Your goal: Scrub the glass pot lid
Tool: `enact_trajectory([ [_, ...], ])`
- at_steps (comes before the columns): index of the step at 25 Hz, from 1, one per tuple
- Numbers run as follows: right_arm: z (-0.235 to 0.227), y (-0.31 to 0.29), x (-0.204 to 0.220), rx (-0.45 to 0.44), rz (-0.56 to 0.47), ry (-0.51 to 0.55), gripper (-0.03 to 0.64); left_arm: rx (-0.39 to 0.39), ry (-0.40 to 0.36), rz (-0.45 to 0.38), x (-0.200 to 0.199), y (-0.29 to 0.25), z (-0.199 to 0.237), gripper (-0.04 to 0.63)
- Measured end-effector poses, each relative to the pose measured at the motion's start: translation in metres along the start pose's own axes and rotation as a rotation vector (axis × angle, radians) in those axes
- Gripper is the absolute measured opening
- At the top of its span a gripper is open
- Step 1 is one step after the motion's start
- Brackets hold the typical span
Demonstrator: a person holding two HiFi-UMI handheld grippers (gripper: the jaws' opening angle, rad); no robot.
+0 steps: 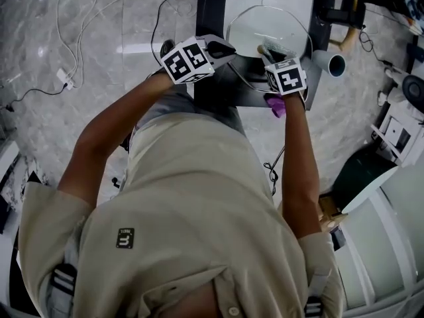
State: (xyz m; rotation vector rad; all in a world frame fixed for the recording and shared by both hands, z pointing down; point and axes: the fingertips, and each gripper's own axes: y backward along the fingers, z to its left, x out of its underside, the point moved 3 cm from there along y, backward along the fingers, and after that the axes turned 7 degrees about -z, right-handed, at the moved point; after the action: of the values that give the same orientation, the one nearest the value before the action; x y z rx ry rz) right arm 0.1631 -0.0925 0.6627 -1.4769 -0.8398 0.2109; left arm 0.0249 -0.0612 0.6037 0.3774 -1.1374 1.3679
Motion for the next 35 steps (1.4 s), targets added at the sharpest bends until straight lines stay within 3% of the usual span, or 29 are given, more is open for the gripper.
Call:
enact_trajectory([
  [11, 0.038, 0.005, 0.008, -0.070, 0.004, -0.049, 0.091, -0.106, -0.036, -0.066, -0.058, 0.062, 0.042, 0.034],
  [25, 0.080, 0.025, -0.001, -0.188, -0.016, -0.121, 0.091, -0.145, -0.095, -0.154, -0.121, 0.100, 0.031, 0.034],
  [28, 0.076, 0.039, -0.005, -0.167, -0.090, -0.184, 0.089, -0.147, -0.124, -0.166, -0.136, 0.108, 0.024, 0.034],
  [35, 0.044, 0.130, -0.042, 0.025, -0.408, -0.302, 0.083, -0.155, -0.201, -0.221, -0.177, 0.132, 0.001, 0.034],
])
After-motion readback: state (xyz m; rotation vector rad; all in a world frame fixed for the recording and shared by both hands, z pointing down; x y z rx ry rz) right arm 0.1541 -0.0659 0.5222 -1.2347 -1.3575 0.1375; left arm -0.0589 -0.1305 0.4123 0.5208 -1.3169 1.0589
